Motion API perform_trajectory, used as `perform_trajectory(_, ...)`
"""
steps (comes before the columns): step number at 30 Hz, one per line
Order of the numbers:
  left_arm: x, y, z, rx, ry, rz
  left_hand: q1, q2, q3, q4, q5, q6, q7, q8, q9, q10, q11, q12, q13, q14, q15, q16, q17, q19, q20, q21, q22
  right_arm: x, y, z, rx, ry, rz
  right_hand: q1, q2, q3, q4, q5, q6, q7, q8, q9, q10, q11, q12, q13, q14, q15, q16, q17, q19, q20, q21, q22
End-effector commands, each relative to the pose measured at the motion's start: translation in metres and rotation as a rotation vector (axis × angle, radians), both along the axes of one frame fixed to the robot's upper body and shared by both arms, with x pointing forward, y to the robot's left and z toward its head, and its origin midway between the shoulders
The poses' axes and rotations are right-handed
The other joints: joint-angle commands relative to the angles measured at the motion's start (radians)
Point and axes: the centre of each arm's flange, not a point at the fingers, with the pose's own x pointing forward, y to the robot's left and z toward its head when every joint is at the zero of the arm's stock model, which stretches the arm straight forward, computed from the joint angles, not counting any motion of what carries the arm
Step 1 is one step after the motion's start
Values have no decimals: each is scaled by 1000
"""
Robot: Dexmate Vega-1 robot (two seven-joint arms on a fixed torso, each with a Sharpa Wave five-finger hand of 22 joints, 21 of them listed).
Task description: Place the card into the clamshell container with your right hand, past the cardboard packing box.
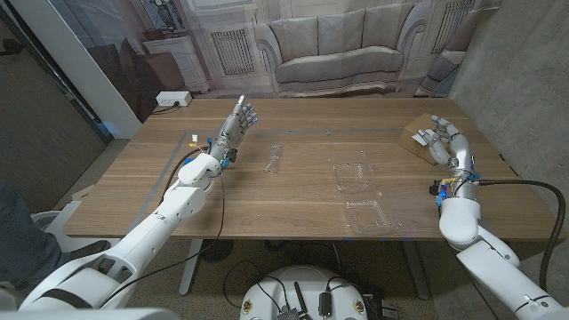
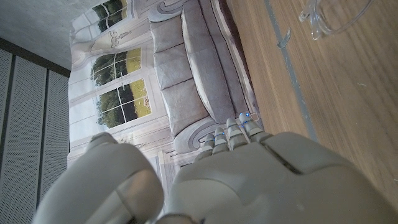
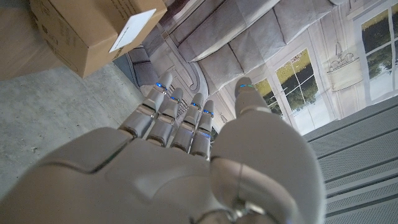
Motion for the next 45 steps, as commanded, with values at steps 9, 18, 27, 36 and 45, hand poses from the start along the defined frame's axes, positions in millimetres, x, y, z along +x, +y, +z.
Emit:
perform_trajectory(9,0,3,-4,-13,-1,2,5,5,-5,3,0,4,1,-2,4,-4,0,0,3,-10,3,-2,2,-7,-34,-7,5,3,6,5,-125,24,-177,28,-1,12,3,4,30,-12,9,2,28,-8,5,0,19,-146,1,5,18,-138,11,6)
perform_trajectory(18,-1,1,-7,-14,4,-2,5,6,-7,3,0,4,1,-2,4,-3,0,0,3,-10,4,-1,2,-6,-33,-11,5,4,4,4,-167,47,-243,38,1,14,6,5,42,-16,11,2,37,-16,5,0,29,-154,2,6,25,-144,13,7)
perform_trajectory(27,-2,0,-10,-17,5,-2,5,7,-8,3,-1,6,1,-2,4,-4,-1,0,3,-10,3,-2,2,-5,-32,-15,5,6,3,4,-202,73,-284,48,3,15,10,5,60,-19,14,2,53,-16,7,-1,42,-156,3,7,35,-146,16,8)
perform_trajectory(36,-3,-3,-11,-13,8,-4,5,8,-9,2,-1,5,1,-2,4,-4,-1,-1,3,-10,4,-2,2,-4,-32,-18,5,10,1,6,-235,100,-305,60,3,17,10,6,66,-22,13,2,63,-20,7,-1,53,-159,3,8,42,-150,19,9)
perform_trajectory(45,-2,-2,-11,-16,9,-5,5,9,-11,2,-1,5,1,-3,4,-3,-1,0,3,-11,4,-2,2,-2,-32,-22,6,17,0,9,-265,130,-318,69,5,18,11,6,74,-30,13,2,68,-26,5,-1,60,-163,3,8,47,-153,21,10)
